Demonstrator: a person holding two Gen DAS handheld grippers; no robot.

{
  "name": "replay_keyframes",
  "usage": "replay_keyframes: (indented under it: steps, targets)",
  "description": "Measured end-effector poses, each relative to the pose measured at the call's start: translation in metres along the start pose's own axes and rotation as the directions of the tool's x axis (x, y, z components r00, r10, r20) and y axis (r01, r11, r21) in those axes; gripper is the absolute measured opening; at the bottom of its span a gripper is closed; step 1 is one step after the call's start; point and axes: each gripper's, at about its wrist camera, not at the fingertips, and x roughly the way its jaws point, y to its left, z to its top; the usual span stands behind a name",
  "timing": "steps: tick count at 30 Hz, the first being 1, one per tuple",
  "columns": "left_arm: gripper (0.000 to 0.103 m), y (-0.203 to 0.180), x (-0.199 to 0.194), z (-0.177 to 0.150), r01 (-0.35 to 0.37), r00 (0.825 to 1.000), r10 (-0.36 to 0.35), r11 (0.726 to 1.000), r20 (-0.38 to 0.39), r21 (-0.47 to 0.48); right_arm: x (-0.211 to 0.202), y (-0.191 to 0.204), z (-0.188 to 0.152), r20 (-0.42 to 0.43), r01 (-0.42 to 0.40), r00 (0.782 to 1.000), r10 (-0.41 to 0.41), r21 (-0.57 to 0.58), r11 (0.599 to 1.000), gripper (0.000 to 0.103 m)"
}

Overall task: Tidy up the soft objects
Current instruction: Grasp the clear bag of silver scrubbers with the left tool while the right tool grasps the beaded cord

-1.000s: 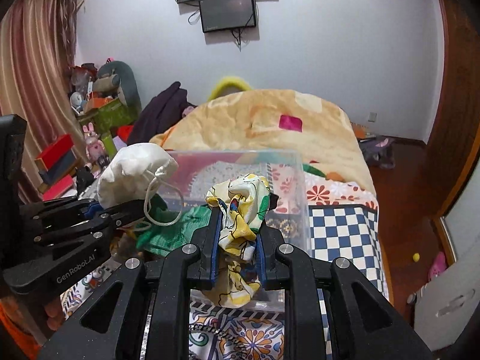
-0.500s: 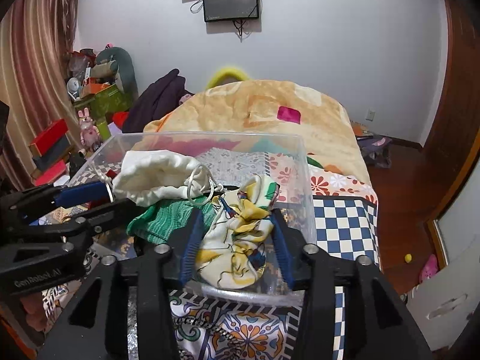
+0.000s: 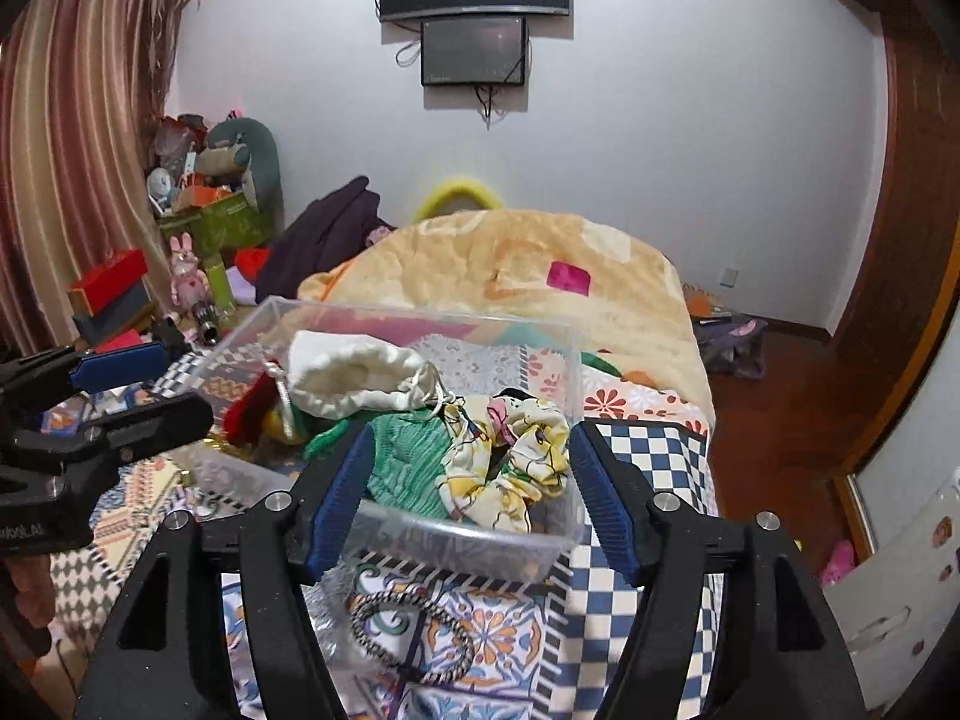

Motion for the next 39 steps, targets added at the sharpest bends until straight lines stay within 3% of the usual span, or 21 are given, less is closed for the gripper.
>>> replay_keyframes:
  steps: [2,5,15,19,24,32,39]
  targets:
    - [0.080,-0.006,-0.006,-0.007,0.009,1.000,-0.009,1.000,0.002,0.019,-0.009,-0.002,-0.004,0.026,0.002,1.000,-0.002,0.004,1.000,0.078]
    - [0.088,-0.015,-0.008,-0.019,0.019,1.000,-0.018,0.999,-0.016,0.027,-0.018,-0.003,-0.011,0.032,0.002,0.999,-0.002,0.000,1.000,0.078]
    - [0.089,-0.043,0.033,-0.053,0.058,0.988,-0.059,0.998,-0.141,-0.011,-0.023,-0.008,-0.044,-0.022,0.043,0.999,-0.044,-0.022,0.999,0.079]
    - [0.089,-0.050,0.054,-0.066,0.014,0.984,-0.011,1.000,-0.179,0.014,-0.021,-0.012,-0.053,-0.050,0.037,0.998,-0.037,-0.002,0.999,0.079]
    - [0.071,-0.043,0.066,-0.079,0.008,0.972,-0.012,1.000,-0.233,-0.015,-0.014,-0.012,-0.061,-0.082,0.020,0.996,-0.019,0.013,1.000,0.079]
    - [0.041,-0.027,0.049,-0.094,0.051,0.975,-0.056,0.998,-0.217,-0.029,0.004,0.002,-0.073,-0.144,-0.022,0.989,0.020,-0.006,1.000,0.079]
    - [0.030,-0.019,0.021,-0.102,0.033,0.982,-0.036,0.999,-0.187,-0.021,0.029,0.015,-0.077,-0.212,-0.067,0.975,0.060,-0.027,0.997,0.079]
